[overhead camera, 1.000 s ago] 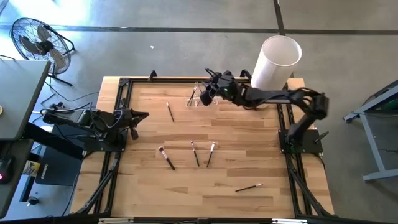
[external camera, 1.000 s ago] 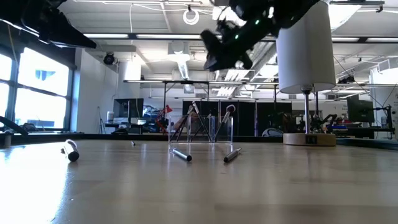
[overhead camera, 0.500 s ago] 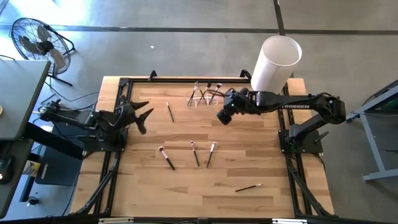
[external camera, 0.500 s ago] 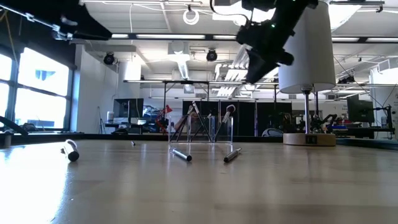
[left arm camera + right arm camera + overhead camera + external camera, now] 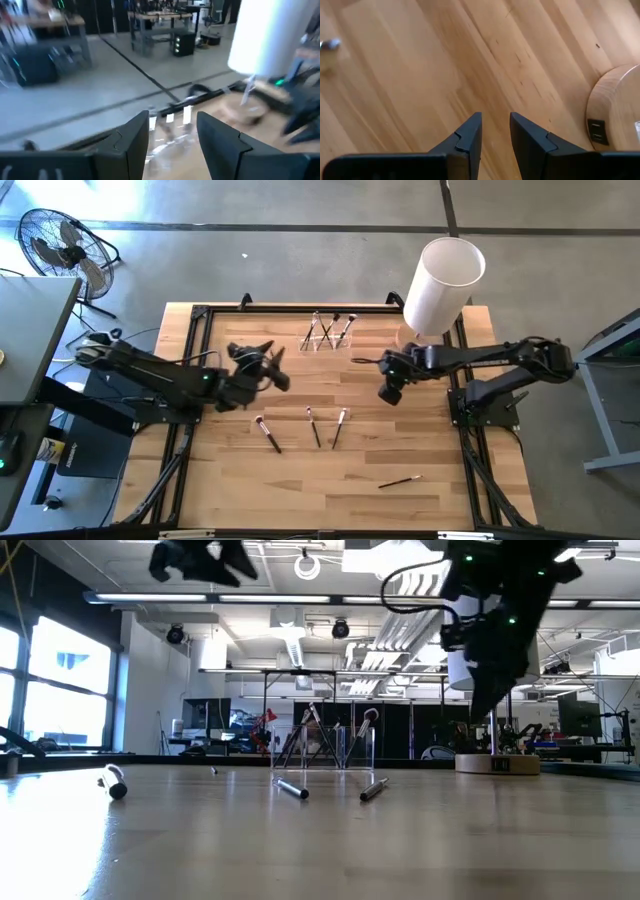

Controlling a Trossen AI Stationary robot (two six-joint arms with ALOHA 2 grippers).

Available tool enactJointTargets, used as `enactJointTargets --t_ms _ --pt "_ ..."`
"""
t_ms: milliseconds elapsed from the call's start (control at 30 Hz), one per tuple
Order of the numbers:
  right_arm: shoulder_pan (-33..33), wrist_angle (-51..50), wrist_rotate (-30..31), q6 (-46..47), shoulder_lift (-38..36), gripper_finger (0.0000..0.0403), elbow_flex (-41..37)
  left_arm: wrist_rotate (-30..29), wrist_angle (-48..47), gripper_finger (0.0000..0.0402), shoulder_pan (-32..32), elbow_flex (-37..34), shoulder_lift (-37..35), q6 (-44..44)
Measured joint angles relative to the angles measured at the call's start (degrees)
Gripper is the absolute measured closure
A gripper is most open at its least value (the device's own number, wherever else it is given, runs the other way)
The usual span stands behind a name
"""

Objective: Pick & Place Makeup Brushes
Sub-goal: Put the black blush brush into the transparent organizer

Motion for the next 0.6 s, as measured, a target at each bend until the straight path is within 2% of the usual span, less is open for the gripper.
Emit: enactJointTargets --t_ms 133,300,467,600 --pt "-0.06 4.63 -1.37 -2.61 -6.15 0.0309 -5.68 7.66 -17.38 0.0241 1.43 10.66 6.05 -17.12" --pt "-0.50 6.60 -1.96 -3.12 -13.15 0.0309 -9.57 26.04 -39.65 0.0241 5.75 21.63 12.22 -36.61" --pt "-1.75 6.57 -2.46 -3.94 -17.98 0.0309 -11.22 39.12 -54.35 0.0241 9.19 24.90 16.96 -53.51" --pt "-2.32 6.13 -3.35 -3.95 -20.36 0.0309 -12.03 44.53 -61.34 0.0241 9.38 23.09 18.41 -64.35"
